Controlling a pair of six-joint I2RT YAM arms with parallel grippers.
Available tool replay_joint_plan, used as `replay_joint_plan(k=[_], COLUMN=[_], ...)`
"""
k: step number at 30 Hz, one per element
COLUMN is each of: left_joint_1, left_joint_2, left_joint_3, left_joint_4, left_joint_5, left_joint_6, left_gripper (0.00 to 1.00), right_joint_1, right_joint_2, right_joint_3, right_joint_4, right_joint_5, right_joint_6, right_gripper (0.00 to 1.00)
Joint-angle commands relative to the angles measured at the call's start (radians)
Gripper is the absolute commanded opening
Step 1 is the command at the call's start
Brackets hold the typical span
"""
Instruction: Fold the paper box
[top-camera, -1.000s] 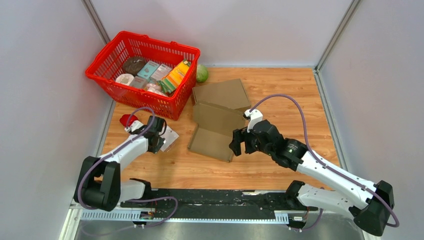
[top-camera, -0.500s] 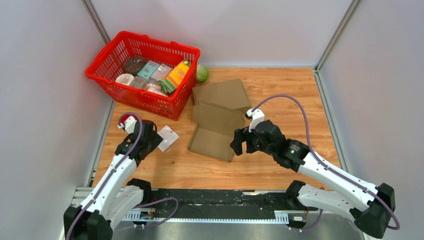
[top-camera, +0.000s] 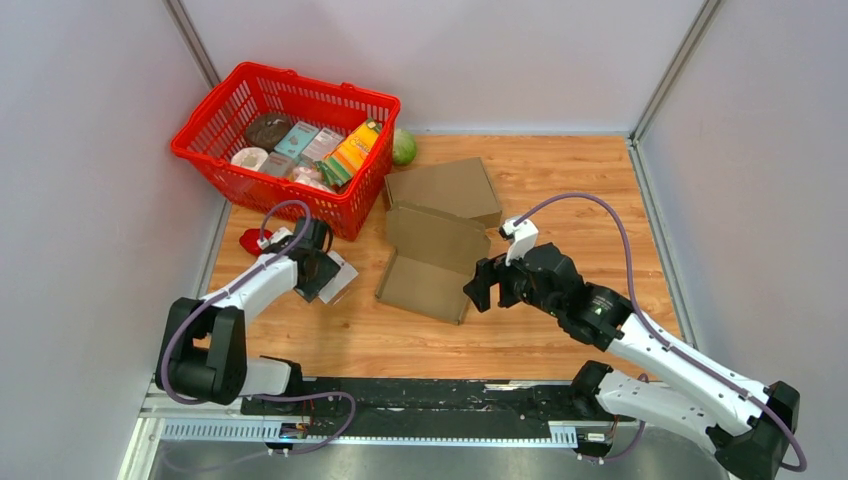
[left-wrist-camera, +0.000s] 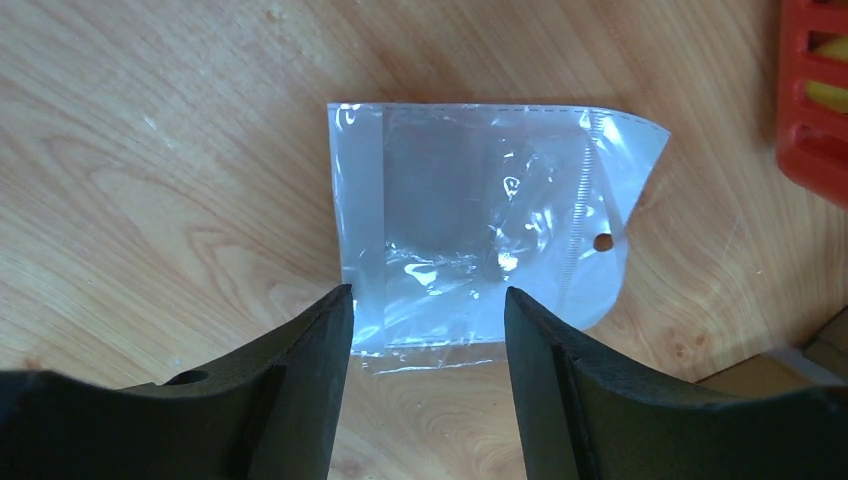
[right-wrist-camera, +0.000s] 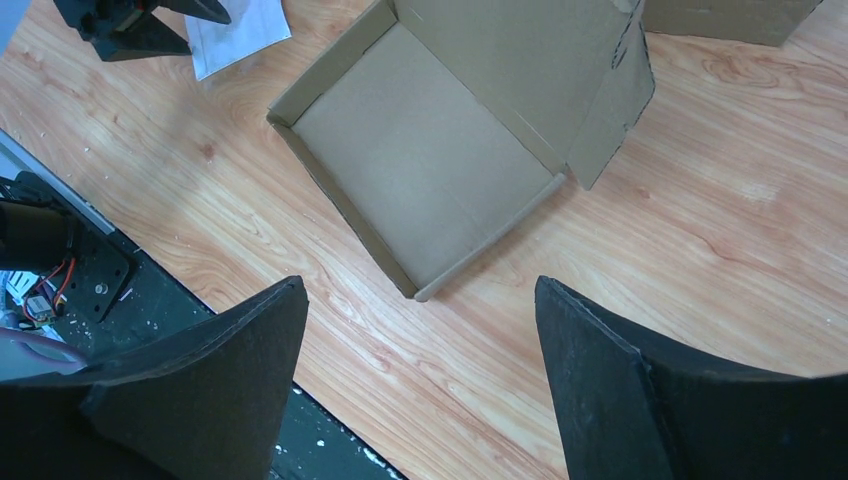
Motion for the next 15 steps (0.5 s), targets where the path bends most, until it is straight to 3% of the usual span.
replay_joint_plan(k=[1,6,12,15], left_joint_1=[0.008,0.008,0.008,0.008], left_joint_2=[0.0,-0.023,0.098,0.092], left_joint_3=[-0.045,-0.064,0.062,0.056], left_joint_4=[0.053,-0.04,-0.211,-0.17], left_joint_5=[0.006,-0.034,-0.051,-0.062], left_joint_6=[-0.104,-0.162,-0.216,-0.219], left_gripper=[0.64,0.56,0.53,0.4], right_joint_1=[-0.008,-0.02,-0.023,-0.023], right_joint_2=[-0.023,-0.03,-0.039,-0.055], right_joint_3=[-0.004,-0.001,0.001,-0.002], right_joint_4=[0.021,0.021,0.038,0.04], right_joint_5=[0.013,0.002,-0.002,0.004], right_joint_6=[-0.033,-0.036,-0.03,-0.029], right_gripper=[0.87,0.87,0.87,0.87])
